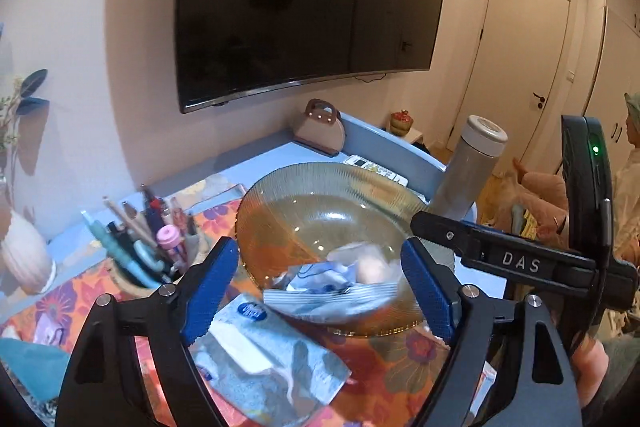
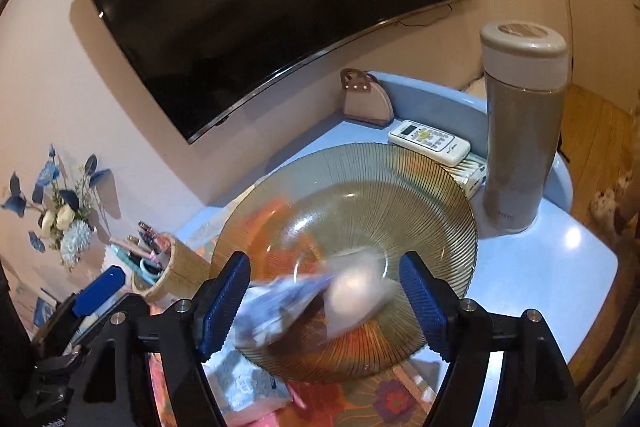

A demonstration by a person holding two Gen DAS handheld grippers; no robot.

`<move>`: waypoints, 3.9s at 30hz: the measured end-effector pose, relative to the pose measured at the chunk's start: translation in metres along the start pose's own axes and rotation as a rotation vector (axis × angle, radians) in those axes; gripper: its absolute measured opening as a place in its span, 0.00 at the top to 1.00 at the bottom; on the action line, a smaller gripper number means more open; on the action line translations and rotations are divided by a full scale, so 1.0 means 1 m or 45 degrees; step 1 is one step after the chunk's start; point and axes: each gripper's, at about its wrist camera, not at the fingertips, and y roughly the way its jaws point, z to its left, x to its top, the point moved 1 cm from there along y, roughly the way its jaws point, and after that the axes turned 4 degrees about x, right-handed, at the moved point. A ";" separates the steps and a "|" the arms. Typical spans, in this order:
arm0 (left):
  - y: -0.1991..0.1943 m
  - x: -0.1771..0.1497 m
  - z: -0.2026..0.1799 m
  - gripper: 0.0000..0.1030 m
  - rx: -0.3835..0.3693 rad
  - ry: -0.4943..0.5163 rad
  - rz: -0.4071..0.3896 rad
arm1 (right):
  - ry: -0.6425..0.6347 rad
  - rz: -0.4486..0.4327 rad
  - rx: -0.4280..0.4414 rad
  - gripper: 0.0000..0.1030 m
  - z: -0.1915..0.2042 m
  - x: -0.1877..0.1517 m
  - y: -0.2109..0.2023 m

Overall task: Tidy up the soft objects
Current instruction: 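Carry both packs to the glass tray and open both tools to drop them, then return both open tools to the tablecloth, then grasp the teal gel pack with the left tool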

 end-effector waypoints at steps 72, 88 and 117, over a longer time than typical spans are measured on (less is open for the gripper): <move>-0.201 -0.240 0.284 0.16 0.922 -0.688 0.095 | -0.874 -0.005 0.330 0.32 0.286 -0.217 0.052; -0.157 -0.203 0.437 0.16 0.770 -1.058 0.092 | -0.881 0.307 0.487 0.53 0.317 -0.181 0.133; -0.165 -0.225 0.332 0.61 0.861 -0.857 0.038 | -0.695 0.400 0.521 0.95 0.233 -0.180 0.045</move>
